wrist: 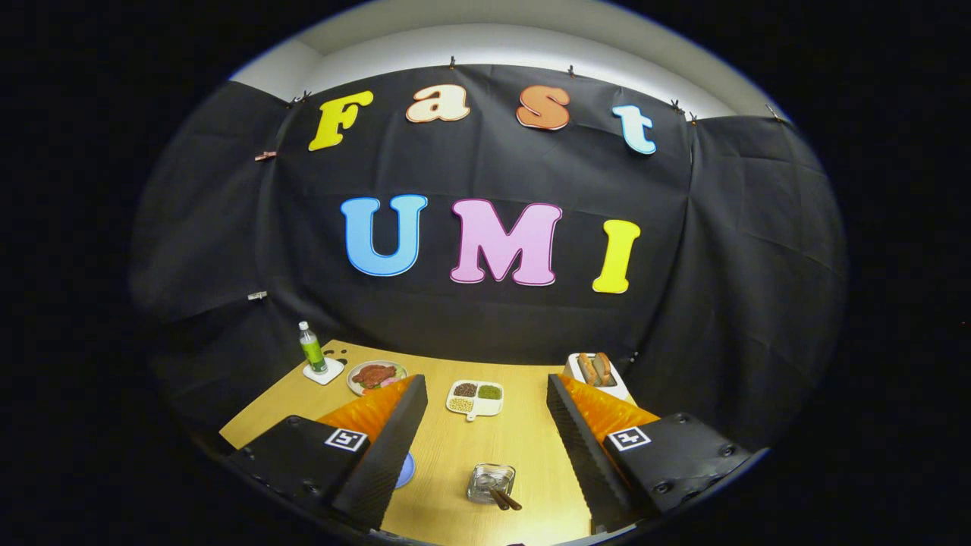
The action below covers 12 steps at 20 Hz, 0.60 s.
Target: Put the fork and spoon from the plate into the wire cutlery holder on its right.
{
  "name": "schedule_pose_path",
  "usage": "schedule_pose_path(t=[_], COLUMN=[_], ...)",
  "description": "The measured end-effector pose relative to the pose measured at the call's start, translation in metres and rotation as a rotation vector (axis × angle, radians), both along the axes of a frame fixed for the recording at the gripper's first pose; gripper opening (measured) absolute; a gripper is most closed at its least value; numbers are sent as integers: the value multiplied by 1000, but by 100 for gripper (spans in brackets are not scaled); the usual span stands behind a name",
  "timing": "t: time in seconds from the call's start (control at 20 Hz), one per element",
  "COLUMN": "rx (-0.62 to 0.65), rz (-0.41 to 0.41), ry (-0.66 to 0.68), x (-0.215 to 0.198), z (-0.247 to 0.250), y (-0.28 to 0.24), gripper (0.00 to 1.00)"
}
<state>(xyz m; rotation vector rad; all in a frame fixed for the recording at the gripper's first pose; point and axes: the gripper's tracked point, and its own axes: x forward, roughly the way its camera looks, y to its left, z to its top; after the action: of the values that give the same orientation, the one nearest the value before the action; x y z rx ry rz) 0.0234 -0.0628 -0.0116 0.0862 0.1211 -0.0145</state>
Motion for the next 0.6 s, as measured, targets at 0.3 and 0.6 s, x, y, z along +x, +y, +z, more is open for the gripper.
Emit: schedule_pose_path(t=[0.3,0.6], rx=[-12,-6], rz=[-23,-40], ry=[3,-14], x=[-6,-7], z=[-1,8], y=[-7,-10], gripper=[99,99])
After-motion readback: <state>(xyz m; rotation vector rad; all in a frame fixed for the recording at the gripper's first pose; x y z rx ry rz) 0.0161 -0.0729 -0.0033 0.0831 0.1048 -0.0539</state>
